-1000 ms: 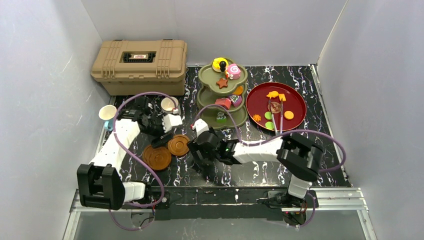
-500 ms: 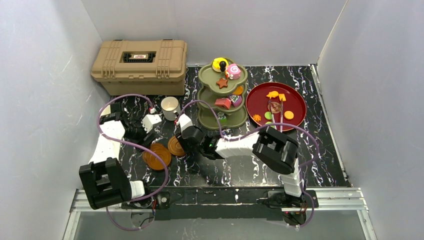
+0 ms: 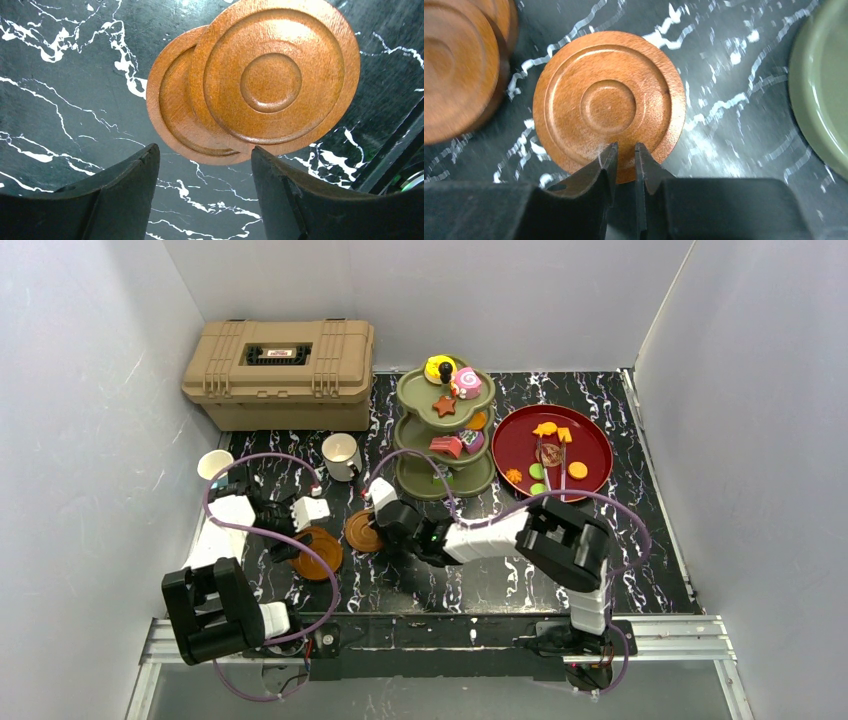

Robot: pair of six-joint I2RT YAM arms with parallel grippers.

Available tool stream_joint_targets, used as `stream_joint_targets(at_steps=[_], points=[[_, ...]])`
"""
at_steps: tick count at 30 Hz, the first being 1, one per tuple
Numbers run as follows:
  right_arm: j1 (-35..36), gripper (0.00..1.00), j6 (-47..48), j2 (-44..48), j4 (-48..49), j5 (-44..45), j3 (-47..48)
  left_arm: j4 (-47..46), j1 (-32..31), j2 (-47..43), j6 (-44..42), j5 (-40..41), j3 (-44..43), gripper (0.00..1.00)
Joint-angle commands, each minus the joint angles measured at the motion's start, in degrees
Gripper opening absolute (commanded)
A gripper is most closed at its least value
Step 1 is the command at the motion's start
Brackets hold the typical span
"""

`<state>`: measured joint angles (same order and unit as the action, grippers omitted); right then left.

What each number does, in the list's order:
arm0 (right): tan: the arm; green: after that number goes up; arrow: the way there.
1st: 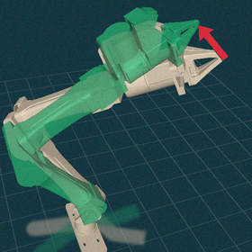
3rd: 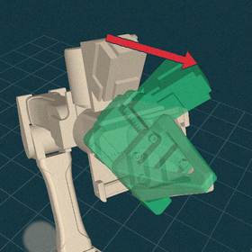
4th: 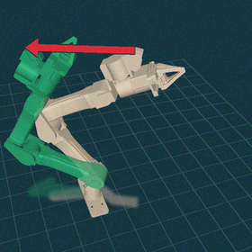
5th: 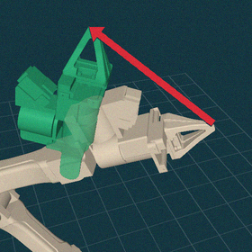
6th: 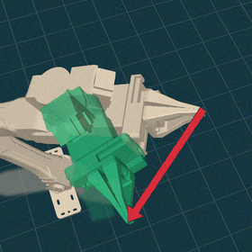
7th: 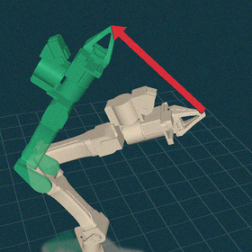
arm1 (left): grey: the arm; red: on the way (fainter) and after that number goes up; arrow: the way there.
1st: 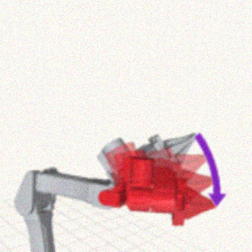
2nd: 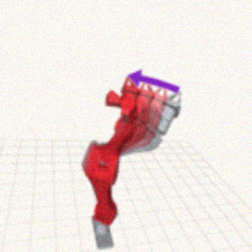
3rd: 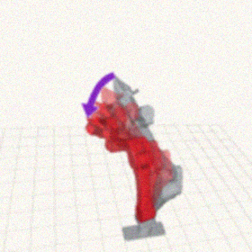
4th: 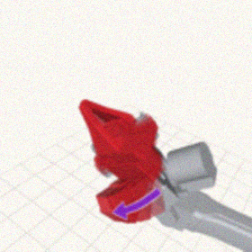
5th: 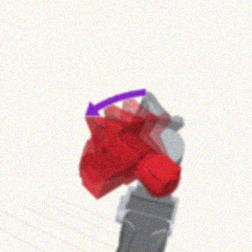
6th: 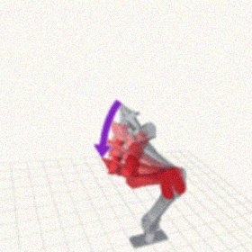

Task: Serve the afternoon tea
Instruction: Move the coaster to the center of the board.

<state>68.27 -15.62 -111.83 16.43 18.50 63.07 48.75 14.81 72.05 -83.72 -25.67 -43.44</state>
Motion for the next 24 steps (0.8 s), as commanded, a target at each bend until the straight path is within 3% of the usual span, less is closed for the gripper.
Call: stream_joint_targets(at_steps=[1, 12, 24], points=[[-0.2, 0.27, 0.3, 7.0, -4.4, 3.3, -6.9, 2.1, 0.1, -1.4, -8.6, 0.0, 1.0, 0.66], [-0.2, 0.25, -1.2, 21.7, -9.4, 8.4, -17.9, 3.3, -0.9, 1.1, -16.6, 2.0, 0.9, 0.66], [-0.2, 0.26, -4.6, 32.3, -12.5, 11.4, -24.1, -5.8, -12.7, 0.1, -5.3, 0.9, 6.0, 0.67]])
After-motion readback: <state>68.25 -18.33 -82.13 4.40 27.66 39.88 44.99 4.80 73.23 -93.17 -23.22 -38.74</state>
